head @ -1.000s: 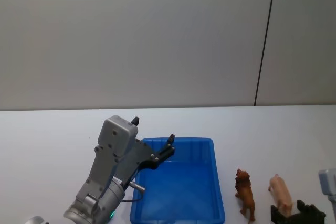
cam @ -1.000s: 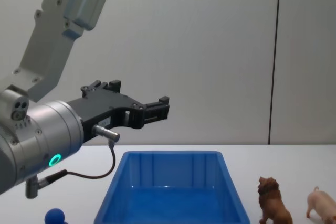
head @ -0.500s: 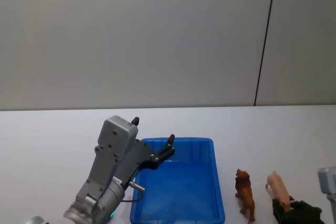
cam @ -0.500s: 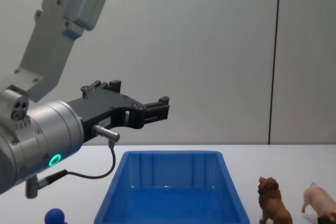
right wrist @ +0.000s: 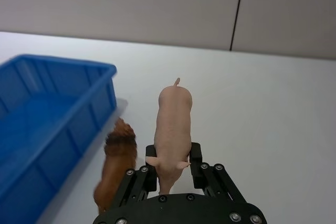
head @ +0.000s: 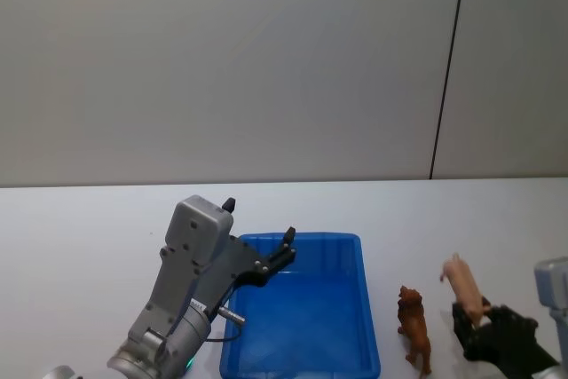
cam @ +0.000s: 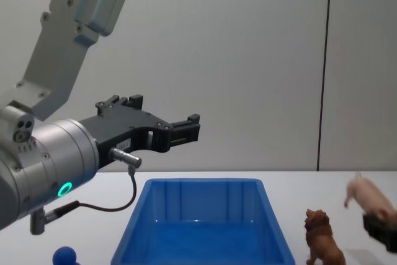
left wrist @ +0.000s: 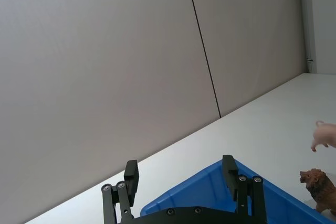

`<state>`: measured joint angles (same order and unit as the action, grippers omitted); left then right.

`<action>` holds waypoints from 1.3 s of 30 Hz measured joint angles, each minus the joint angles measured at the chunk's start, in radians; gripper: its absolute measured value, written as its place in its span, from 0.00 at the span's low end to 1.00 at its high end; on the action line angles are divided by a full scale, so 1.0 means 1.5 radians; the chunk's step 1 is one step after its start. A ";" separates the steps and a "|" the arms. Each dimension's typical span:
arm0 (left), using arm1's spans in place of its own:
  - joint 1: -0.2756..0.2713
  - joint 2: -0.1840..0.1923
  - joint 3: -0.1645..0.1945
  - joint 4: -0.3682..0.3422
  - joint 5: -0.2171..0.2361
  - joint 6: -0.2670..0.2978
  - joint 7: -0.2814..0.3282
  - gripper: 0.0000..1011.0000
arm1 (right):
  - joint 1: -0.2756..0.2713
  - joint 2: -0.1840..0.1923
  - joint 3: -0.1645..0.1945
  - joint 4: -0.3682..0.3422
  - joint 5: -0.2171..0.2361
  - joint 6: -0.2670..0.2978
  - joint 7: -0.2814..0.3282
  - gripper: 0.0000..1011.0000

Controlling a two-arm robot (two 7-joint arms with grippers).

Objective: Pick up the two dolls from the table and place them into the box.

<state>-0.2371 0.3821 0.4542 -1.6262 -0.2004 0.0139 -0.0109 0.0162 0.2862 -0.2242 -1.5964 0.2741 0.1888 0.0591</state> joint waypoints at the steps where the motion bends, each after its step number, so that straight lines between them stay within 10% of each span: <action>1: 0.000 0.000 0.000 0.000 0.000 0.000 0.000 0.99 | 0.001 -0.001 -0.001 -0.003 -0.002 -0.001 0.002 0.35; 28: 0.000 0.000 0.000 0.000 0.000 0.000 0.000 0.99 | 0.101 -0.071 -0.049 -0.017 -0.066 0.108 0.144 0.35; 39: 0.000 0.000 0.000 0.000 0.000 0.000 0.000 0.99 | 0.135 -0.098 -0.068 0.024 -0.087 0.134 0.174 0.68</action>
<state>-0.2372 0.3821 0.4542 -1.6262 -0.2004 0.0139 -0.0110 0.2181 0.1395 -0.3259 -1.5611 0.1441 0.3893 0.3202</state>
